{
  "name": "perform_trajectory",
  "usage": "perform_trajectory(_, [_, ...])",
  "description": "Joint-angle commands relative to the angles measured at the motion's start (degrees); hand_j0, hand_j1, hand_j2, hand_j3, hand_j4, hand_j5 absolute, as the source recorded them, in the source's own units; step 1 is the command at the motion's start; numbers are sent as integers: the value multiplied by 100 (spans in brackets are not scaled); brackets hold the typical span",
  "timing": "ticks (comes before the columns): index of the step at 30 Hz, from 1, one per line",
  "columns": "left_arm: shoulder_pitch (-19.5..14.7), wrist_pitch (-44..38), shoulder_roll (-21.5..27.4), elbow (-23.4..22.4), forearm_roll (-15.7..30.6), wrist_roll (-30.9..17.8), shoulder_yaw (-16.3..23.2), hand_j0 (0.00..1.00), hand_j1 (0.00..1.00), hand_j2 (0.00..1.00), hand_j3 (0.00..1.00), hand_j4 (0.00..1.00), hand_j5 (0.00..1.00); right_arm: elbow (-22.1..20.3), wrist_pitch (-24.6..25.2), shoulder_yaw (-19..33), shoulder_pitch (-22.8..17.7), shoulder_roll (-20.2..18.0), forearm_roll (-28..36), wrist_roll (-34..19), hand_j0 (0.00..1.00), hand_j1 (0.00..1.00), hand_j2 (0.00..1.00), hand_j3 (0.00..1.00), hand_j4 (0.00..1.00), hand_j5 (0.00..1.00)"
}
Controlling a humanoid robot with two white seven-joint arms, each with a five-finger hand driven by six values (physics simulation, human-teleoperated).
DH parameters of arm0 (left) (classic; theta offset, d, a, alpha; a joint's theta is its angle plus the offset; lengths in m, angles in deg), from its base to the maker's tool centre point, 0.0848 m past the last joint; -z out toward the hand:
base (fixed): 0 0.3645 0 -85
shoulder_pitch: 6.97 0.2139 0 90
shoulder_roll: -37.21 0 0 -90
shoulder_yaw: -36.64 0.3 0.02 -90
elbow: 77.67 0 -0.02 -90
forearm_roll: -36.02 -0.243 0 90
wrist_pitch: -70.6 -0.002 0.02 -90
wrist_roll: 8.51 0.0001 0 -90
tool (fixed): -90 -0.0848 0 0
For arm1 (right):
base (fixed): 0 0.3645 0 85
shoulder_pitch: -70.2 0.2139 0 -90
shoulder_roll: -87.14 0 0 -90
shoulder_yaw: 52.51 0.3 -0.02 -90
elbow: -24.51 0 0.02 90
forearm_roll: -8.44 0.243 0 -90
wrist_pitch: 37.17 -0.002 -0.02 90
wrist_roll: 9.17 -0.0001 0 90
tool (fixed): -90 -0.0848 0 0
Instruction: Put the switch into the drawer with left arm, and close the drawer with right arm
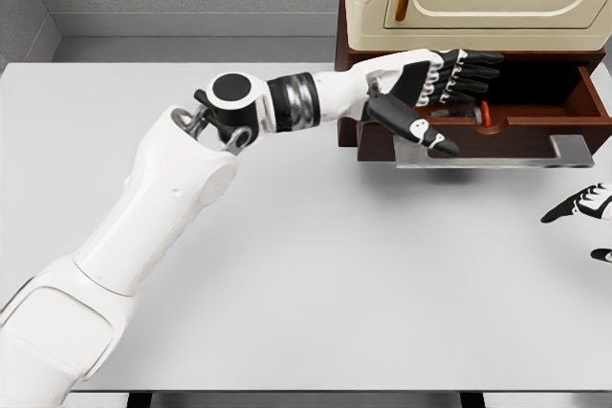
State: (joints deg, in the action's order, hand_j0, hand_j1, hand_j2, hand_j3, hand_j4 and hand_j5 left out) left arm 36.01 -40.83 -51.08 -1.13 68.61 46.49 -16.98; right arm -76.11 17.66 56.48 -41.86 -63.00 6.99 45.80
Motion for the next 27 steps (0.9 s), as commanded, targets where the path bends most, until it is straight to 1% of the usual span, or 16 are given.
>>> perform_trajectory(1, [0, 15, 5, 45, 46, 0, -26, 100, 100, 100, 100, 100, 100, -2, 16, -1, 0, -7, 40, 2, 76, 76, 76, 76, 76, 76])
perform_trajectory(3, [9, 15, 118, 413, 73, 0, -61, 100, 100, 100, 100, 100, 100, -2, 16, -1, 0, -7, 40, 2, 76, 76, 76, 76, 76, 76])
perform_trajectory(6, [97, 147, 1058, 1626, 371, 0, -87, 100, 100, 100, 100, 100, 100, -2, 16, -1, 9, 2, 48, 2, 76, 76, 76, 76, 76, 76])
perform_trajectory(8, [501, 559, 1806, 2444, 697, 0, -386, 100, 100, 100, 100, 100, 100, -2, 16, -1, 18, 2, 48, 2, 75, 75, 75, 75, 75, 75])
perform_trajectory(10, [685, 1710, 2272, 2453, 890, 0, -439, 100, 100, 100, 100, 100, 100, -2, 16, -1, 18, -7, 48, 2, 73, 73, 73, 73, 73, 73])
perform_trajectory(12, [843, 3143, 3010, 2453, 943, 0, -448, 100, 100, 100, 100, 100, 100, -2, 16, -18, 61, -7, 40, 2, 69, 69, 69, 69, 69, 69])
perform_trajectory(14, [1318, 4742, 3722, 2445, 917, 0, -605, 100, 100, 100, 100, 100, 100, -2, 16, -18, 88, -7, 40, 2, 66, 66, 66, 66, 66, 66])
perform_trajectory(15, [1775, 5367, 4117, 2445, 899, 0, -930, 100, 100, 100, 100, 100, 100, -2, 16, -18, 105, -16, 40, 2, 66, 66, 66, 66, 66, 66])
perform_trajectory(16, [2293, 5642, 4267, 2427, 846, 0, -1352, 100, 100, 100, 100, 100, 100, -2, 16, -18, 123, -24, 40, 2, 64, 64, 64, 64, 64, 64])
perform_trajectory(17, [2697, 5642, 4443, 2366, 785, 0, -1695, 100, 100, 100, 100, 100, 100, -2, 16, -18, 123, -24, 40, 2, 63, 63, 63, 63, 63, 63])
perform_trajectory(18, [3031, 5642, 4592, 2051, 688, 0, -2011, 100, 100, 100, 100, 100, 100, -2, 16, -18, 141, -42, 40, 2, 63, 63, 63, 63, 63, 63])
perform_trajectory(19, [3173, 5642, 4566, 1506, 635, 0, -2083, 100, 100, 100, 100, 100, 100, -2, 16, -18, 158, -51, 40, 2, 63, 63, 63, 63, 63, 63])
perform_trajectory(20, [3217, 5642, 4558, 637, 574, 0, -2074, 100, 100, 100, 100, 100, 100, -2, 16, -18, 193, -51, 40, 2, 63, 63, 63, 63, 63, 63])
perform_trajectory(22, [3331, 5642, 4452, -534, -260, 0, -2083, 100, 100, 100, 100, 100, 100, -2, 16, -18, 229, -51, 40, 2, 63, 63, 63, 63, 63, 63])
perform_trajectory(23, [3340, 5642, 4382, -772, -437, 0, -2083, 100, 100, 100, 100, 100, 100, -11, 16, -9, 263, -59, 40, 2, 63, 63, 63, 63, 63, 63])
perform_trajectory(27, [3349, 5642, 4232, -922, -903, 0, -2083, 100, 100, 100, 100, 100, 100, -2, 16, -79, 413, -147, 40, 2, 64, 64, 64, 64, 64, 64])
